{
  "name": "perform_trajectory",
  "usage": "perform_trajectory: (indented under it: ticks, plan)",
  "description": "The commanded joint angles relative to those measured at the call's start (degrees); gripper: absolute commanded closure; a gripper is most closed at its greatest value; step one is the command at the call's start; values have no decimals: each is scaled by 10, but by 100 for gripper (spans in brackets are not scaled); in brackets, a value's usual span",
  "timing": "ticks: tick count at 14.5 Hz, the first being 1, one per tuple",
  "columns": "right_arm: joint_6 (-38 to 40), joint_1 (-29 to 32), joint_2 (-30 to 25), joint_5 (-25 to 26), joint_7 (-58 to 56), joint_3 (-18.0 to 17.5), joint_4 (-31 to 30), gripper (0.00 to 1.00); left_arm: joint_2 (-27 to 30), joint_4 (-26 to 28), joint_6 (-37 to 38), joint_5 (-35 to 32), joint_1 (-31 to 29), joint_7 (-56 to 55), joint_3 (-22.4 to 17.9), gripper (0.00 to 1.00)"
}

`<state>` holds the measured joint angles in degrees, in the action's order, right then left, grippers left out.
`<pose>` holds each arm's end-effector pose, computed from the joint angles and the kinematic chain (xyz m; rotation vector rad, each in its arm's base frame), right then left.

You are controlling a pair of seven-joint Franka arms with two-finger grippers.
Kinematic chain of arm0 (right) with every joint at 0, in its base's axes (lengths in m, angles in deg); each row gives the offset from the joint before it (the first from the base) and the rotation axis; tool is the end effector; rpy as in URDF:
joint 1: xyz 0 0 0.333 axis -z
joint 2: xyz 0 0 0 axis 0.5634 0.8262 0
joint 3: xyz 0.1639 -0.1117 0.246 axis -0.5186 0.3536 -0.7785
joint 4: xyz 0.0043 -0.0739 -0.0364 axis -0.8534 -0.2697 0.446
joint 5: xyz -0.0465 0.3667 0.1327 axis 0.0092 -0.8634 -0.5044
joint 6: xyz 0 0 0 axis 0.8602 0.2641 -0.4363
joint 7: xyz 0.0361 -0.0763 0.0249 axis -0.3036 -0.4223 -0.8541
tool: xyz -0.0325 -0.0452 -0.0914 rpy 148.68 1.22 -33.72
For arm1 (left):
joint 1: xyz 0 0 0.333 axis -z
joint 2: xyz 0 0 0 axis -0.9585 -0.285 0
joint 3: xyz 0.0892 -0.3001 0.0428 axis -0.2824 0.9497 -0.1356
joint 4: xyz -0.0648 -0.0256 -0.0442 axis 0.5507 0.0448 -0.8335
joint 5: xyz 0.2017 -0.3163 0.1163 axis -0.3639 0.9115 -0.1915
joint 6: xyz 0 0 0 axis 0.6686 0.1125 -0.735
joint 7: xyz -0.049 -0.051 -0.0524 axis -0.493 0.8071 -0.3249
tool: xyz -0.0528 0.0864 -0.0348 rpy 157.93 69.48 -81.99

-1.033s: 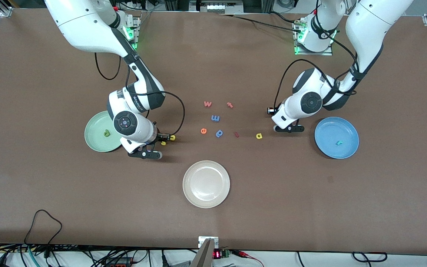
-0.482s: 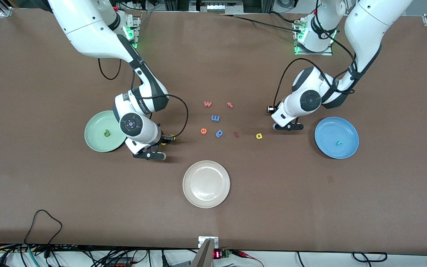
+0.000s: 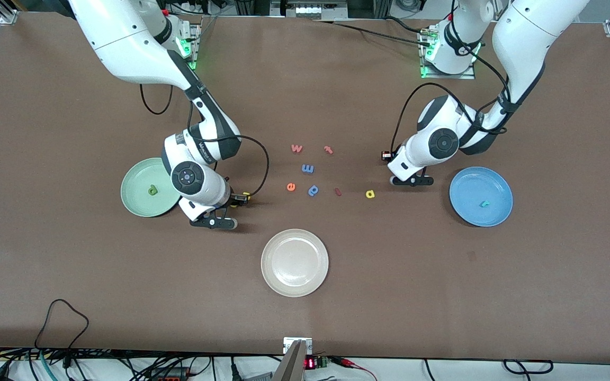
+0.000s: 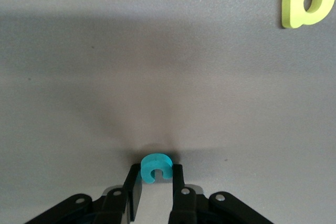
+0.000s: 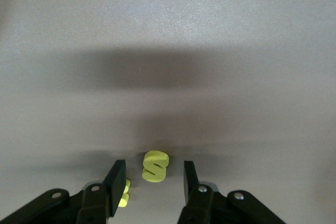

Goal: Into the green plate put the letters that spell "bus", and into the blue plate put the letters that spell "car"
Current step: 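Grasp the cyan c with the left gripper while the right gripper grasps s, then drop the cyan c on the blue plate while the right gripper places s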

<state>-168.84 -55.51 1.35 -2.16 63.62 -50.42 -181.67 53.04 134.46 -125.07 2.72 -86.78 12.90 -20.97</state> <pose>0.6013 0.2924 0.1853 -3.1085 0.1082 0.1811 0.4662 -0.2163 0.1650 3.0058 0.0742 -0.4848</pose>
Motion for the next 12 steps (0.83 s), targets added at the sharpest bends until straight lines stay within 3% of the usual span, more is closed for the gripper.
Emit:
perform_trajectory:
  ticks: [1,4,7,10,12]
  plan:
    - [-4,-6,10,9,10,4,12,47,9,0,6,-11,-19,-1,8,82]
    - [-5,-6,13,10,10,4,12,47,47,-43,78,-18,-69,18,10,82]
    - [-10,-7,17,11,10,5,12,53,57,-141,187,-20,-126,111,-3,82]
    - [-10,-7,17,11,10,5,12,54,28,-177,188,-110,-186,170,-6,82]
    - [-9,-7,17,11,8,5,12,63,2,-179,174,-153,-215,170,-6,81]
